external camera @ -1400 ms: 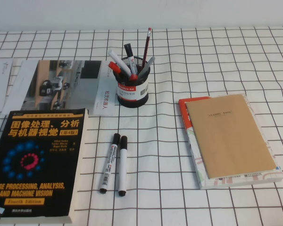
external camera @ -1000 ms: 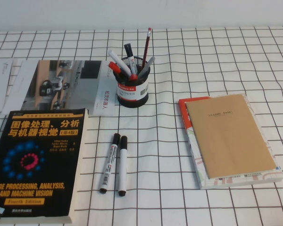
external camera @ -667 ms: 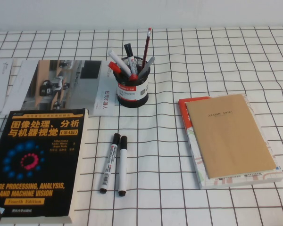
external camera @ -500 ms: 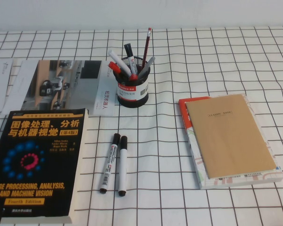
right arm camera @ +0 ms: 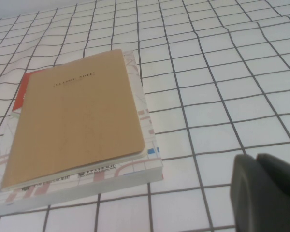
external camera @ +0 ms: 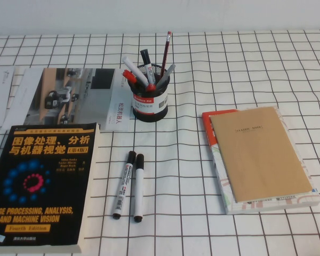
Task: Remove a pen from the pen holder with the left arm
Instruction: 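Take a marker out of the pen holder and lay it on the table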
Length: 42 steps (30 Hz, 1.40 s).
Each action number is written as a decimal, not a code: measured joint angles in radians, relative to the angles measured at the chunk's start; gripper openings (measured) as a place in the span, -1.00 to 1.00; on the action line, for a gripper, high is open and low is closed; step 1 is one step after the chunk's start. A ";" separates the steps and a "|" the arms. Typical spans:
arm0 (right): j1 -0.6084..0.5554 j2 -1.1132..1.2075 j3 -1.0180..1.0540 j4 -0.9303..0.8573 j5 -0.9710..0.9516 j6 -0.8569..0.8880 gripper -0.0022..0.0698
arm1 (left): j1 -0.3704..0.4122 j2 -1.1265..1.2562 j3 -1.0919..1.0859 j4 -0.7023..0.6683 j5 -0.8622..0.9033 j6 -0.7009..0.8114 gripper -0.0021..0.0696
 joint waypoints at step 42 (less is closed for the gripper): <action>0.000 0.000 0.000 0.000 0.000 0.000 -0.99 | -0.222 1.008 -0.511 0.600 -0.418 0.171 -0.95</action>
